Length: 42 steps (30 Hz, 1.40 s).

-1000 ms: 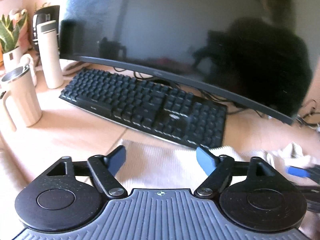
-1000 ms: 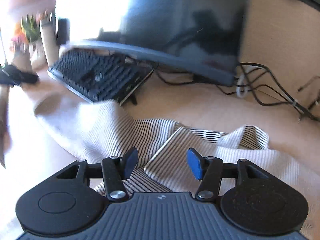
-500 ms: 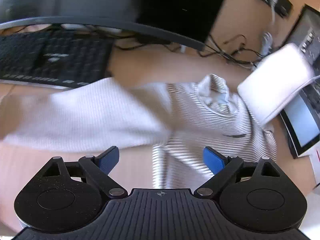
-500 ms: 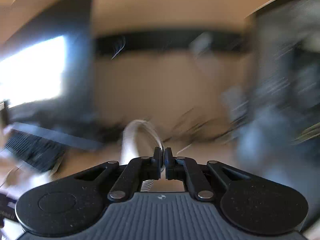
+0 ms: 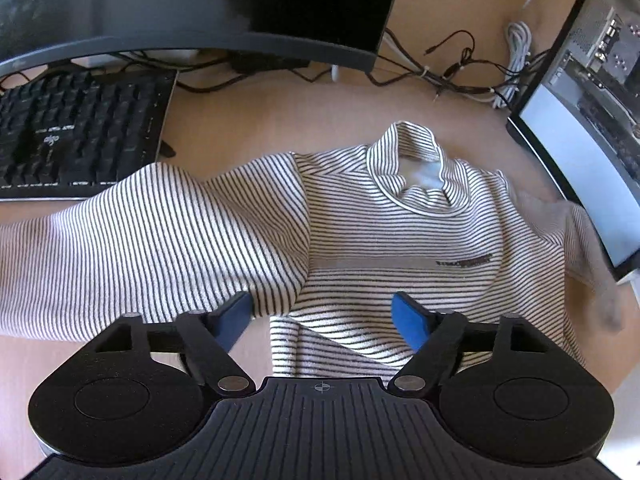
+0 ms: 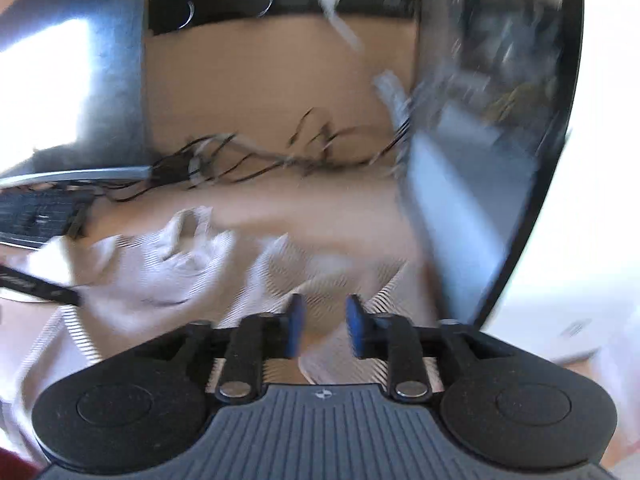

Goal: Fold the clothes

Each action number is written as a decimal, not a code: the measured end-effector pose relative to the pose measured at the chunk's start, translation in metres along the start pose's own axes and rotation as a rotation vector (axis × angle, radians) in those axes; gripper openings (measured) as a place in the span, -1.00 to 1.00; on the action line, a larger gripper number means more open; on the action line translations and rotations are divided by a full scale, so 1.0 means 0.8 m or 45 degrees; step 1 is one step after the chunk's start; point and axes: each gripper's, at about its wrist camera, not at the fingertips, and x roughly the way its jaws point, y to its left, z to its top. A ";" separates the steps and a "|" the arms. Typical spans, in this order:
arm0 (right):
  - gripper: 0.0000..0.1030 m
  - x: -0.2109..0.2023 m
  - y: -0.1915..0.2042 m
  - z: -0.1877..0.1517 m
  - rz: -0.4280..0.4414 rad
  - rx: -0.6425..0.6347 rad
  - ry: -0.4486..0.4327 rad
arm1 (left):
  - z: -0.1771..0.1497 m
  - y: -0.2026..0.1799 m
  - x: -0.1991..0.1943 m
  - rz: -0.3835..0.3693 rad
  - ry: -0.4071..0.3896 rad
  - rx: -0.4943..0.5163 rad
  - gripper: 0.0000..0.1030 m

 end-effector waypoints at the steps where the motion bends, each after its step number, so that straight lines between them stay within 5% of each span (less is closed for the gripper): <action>1: -0.33 0.010 0.007 -0.005 0.029 0.003 0.028 | 0.001 0.000 0.003 0.001 0.009 0.002 0.37; 10: -0.27 0.111 0.057 -0.007 0.207 -0.003 0.199 | 0.019 -0.003 0.028 0.025 0.041 -0.003 0.21; 27: -0.27 0.220 0.051 0.067 0.228 -0.157 0.166 | 0.108 -0.013 0.093 0.077 0.002 0.009 0.19; 31: -0.24 0.225 0.049 0.071 0.241 -0.184 0.162 | 0.106 -0.014 0.092 0.094 -0.001 0.015 0.20; 36: 0.11 0.194 0.040 0.064 0.260 -0.155 0.145 | 0.090 -0.023 0.060 0.108 -0.010 0.021 0.33; 42: 0.36 0.138 0.025 0.039 0.309 0.023 0.161 | 0.045 -0.058 0.012 -0.060 -0.015 0.067 0.60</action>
